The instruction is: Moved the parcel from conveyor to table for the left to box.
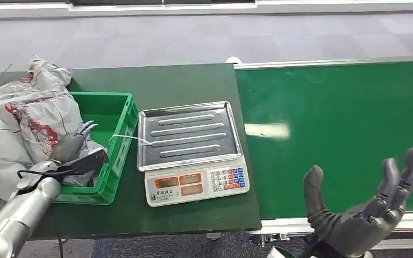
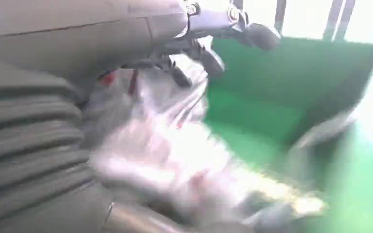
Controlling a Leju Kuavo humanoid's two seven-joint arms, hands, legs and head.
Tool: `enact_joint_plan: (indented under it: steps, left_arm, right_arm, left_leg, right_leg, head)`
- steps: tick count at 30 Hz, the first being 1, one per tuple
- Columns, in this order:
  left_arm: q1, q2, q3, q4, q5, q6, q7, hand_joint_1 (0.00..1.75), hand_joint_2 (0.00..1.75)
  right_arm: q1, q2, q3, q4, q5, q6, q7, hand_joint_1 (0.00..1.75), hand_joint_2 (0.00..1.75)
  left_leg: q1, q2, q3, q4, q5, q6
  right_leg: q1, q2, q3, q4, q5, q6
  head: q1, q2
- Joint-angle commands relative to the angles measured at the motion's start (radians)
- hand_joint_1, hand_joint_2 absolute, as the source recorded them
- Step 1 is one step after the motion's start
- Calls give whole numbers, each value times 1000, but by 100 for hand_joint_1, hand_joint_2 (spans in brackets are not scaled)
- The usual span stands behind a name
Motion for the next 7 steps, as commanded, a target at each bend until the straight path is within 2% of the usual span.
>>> enact_joint_plan:
  steps: [1,7]
  left_arm:
    - [108,-131,300,-417,110,34,72,0,0]
    - [299,-204,391,-822,189,227,-36,0,0]
  right_arm:
    - [2,9,-50,-3,8,0,-1,0,175]
    - [-9,9,-44,5,1,0,-1,0,175]
  left_leg:
    - [1,-4,-4,1,0,1]
    - [1,-2,-5,2,-1,2]
  right_leg:
    - [1,-4,-1,-1,0,0]
    - [1,-1,-2,-1,1,1]
  head:
    - [0,0]
    - [0,0]
